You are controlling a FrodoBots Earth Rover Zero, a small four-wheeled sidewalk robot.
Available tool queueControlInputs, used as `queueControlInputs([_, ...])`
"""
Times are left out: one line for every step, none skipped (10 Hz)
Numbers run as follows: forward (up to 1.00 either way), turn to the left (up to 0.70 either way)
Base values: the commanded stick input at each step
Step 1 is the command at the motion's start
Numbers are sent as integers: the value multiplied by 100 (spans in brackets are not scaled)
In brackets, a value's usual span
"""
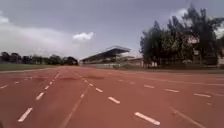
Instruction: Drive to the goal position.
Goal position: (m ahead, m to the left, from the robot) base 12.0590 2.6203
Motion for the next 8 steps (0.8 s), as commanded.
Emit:
queueControlInputs([45, 0])
queueControlInputs([45, 0])
queueControlInputs([45, 0])
queueControlInputs([45, 0])
queueControlInputs([45, 0])
queueControlInputs([45, 0])
queueControlInputs([45, 0])
queueControlInputs([45, 0])
